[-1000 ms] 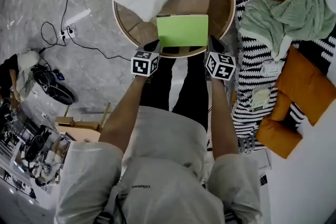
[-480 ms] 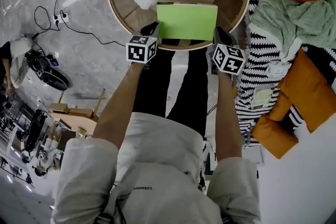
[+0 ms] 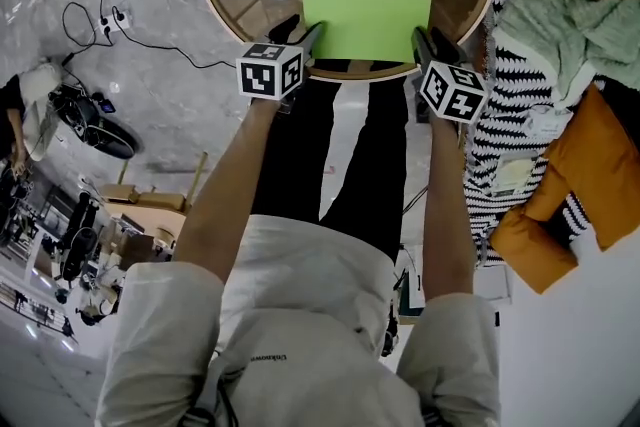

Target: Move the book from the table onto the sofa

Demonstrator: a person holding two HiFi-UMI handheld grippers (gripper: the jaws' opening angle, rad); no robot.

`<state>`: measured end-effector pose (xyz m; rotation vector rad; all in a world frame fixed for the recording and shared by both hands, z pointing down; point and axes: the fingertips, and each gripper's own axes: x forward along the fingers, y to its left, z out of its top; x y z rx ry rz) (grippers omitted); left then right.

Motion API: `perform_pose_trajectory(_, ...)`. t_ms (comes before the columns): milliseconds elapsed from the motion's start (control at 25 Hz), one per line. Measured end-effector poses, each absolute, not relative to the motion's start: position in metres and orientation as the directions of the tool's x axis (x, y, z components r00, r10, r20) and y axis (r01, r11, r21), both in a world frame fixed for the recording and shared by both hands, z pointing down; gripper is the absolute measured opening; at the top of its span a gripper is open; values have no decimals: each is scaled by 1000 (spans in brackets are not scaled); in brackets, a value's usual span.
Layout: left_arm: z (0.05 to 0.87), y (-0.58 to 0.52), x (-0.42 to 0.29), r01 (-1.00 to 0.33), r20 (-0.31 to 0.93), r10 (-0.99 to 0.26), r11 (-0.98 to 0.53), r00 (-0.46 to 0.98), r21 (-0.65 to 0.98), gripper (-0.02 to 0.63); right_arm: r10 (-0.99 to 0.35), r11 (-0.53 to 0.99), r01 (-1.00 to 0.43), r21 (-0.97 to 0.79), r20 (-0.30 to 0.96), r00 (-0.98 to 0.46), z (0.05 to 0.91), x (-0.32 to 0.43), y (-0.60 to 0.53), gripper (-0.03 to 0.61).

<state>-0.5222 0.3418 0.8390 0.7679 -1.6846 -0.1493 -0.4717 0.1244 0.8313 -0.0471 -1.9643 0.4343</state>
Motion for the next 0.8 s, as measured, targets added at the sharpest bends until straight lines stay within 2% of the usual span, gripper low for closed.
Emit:
perform_pose_trajectory(320, 842, 331, -512, -398, 792, -611, 728, -7, 558, 218, 278, 912, -154, -380, 849, -449, 838, -483, 127, 209)
perform_pose_trajectory(800, 850, 327, -517, -380, 796, -604, 747, -44, 545, 233, 338, 883, -141, -447, 815, -470, 845, -482, 145, 210)
